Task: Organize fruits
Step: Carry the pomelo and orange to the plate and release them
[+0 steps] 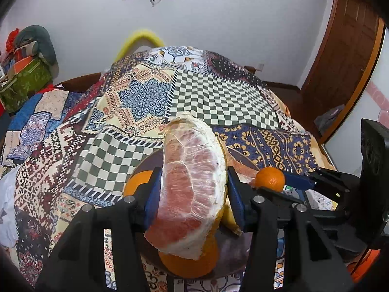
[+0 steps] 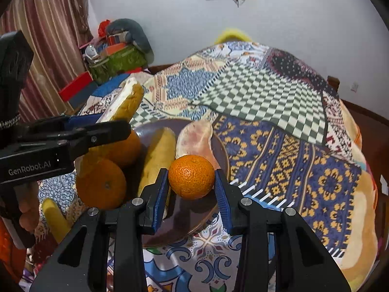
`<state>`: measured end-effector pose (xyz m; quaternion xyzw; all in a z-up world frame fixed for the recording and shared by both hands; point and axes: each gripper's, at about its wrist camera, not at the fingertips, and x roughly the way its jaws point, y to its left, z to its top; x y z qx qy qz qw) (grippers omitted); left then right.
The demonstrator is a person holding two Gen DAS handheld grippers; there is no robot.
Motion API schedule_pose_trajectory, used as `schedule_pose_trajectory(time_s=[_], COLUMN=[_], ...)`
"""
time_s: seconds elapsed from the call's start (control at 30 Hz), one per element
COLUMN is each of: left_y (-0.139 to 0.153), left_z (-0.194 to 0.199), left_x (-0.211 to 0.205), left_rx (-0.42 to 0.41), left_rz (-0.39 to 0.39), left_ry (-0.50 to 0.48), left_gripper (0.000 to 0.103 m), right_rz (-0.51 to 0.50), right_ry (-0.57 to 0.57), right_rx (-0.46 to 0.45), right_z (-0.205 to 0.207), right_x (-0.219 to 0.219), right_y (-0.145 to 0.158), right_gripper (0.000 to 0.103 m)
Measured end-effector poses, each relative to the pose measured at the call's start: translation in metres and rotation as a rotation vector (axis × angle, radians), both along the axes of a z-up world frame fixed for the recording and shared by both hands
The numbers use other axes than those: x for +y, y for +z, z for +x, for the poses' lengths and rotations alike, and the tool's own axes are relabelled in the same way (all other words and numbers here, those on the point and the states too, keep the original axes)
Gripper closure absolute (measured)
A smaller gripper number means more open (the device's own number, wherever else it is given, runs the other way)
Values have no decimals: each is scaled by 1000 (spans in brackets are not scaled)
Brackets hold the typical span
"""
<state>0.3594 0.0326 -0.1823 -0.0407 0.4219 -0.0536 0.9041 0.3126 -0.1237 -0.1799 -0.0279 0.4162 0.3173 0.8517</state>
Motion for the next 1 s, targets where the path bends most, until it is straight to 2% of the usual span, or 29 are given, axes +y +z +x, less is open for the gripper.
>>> schedule_pose_trajectory(time_s=[0.4,0.6,0.7,1.0], left_y=[-15,-5,1,28], left_z=[10,6,1,-32], left_x=[-7,-5,-3,3], left_rx=[33,18,9,-39], left_rz=[24,-6,-3,4], left_ry=[-14,-16,-12,3], left_gripper=[52,51,51,51], right_rz=[-20,-25,-22,-14], right_ry=[15,14,9,-2], right_rx=[32,47,52,10], right_z=[1,5,6,-12], right_x=[5,4,3,-4], right_y=[-10,-12,-11,12], right_gripper=[67,67,64,63])
